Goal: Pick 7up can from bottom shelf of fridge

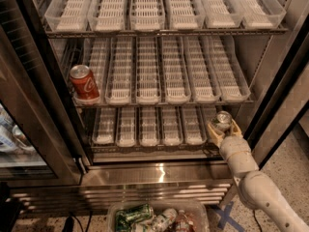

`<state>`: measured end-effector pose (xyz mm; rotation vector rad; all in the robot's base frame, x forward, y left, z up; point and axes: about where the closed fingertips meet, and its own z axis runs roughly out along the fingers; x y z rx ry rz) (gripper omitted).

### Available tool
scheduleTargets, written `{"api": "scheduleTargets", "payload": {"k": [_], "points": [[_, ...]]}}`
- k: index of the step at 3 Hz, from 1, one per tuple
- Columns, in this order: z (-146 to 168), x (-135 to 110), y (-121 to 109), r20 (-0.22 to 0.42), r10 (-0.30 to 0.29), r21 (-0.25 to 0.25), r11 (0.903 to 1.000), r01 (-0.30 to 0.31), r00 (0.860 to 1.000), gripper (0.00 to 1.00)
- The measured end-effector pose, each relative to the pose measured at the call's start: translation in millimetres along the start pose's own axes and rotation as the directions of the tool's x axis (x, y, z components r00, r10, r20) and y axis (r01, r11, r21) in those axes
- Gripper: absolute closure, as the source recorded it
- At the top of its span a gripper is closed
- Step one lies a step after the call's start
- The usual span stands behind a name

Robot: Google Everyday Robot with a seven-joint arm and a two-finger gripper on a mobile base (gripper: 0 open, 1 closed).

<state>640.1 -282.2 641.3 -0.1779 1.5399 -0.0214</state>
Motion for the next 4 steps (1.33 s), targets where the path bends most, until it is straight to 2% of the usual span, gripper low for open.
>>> {"api": "scheduleTargets", "payload": {"k": [1, 2, 3, 4], "points": [[-5.1, -26.4, -0.2, 0.038, 0.003, -0.023, 0.9997, -0.002, 0.999, 1.0], [-5.2, -26.4, -0.1, 0.038, 0.003, -0.023, 0.9997, -0.002, 0.999, 1.0], [-9.0, -24.9, 10.9, 0.029, 0.003, -0.064, 0.9979, -0.001, 1.0, 1.0], [-38.5, -8.4, 55.7, -0.037, -0.04, -0.224, 0.974, 0.031, 0.998, 1.0]]}}
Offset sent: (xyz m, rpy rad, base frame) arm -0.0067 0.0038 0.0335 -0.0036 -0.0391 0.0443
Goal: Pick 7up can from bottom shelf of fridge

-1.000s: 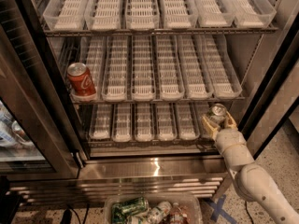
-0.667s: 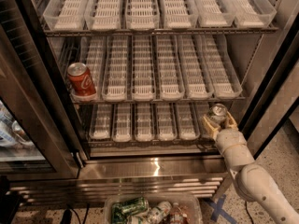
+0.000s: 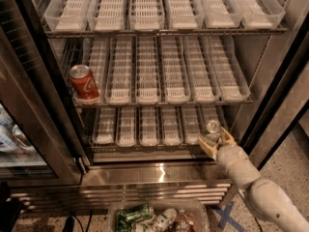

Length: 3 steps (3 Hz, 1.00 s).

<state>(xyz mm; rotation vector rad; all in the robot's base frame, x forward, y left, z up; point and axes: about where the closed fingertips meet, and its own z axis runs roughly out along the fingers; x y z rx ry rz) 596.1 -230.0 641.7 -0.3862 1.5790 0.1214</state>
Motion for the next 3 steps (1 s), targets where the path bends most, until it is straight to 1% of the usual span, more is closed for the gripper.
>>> {"api": "scheduleTargets", "payload": {"k": [1, 2, 3], "points": [[-23.7, 0.5, 60.7, -0.054, -0.055, -0.212, 0.9763, 0.042, 0.997, 1.0], [-42.5, -13.2, 106.2, -0.061, -0.125, -0.394, 0.9144, 0.091, 0.99, 1.0], [-55.8, -41.2, 142.4, -0.026, -0.206, -0.553, 0.8184, 0.158, 0.978, 1.0]]}}
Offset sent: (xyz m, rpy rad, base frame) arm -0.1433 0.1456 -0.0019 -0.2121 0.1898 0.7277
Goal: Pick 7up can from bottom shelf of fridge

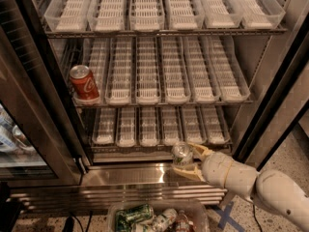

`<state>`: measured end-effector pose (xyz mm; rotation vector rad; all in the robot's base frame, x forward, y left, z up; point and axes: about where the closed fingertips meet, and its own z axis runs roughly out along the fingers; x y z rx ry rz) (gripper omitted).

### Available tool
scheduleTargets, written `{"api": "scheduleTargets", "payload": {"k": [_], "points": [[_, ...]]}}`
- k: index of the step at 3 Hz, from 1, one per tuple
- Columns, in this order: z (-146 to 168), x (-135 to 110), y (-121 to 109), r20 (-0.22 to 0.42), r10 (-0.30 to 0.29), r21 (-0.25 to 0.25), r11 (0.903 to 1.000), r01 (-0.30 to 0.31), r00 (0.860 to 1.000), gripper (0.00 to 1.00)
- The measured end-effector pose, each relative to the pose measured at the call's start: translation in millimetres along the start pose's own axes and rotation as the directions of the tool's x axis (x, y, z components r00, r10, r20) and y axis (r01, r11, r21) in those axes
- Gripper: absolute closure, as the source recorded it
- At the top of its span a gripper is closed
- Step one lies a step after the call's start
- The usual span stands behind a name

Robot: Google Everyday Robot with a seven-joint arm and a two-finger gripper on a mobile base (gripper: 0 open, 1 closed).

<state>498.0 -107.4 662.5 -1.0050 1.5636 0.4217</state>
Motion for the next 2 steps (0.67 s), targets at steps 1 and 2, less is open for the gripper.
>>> {"api": "scheduleTargets", "payload": {"k": [1, 2], "points": [[-0.5, 1.4, 21.4, -0.001, 0.003, -0.079, 0.9969, -0.003, 1.0, 1.0], [-0.5, 1.4, 21.4, -0.001, 0.003, -0.079, 0.9969, -0.003, 1.0, 1.0]]}}
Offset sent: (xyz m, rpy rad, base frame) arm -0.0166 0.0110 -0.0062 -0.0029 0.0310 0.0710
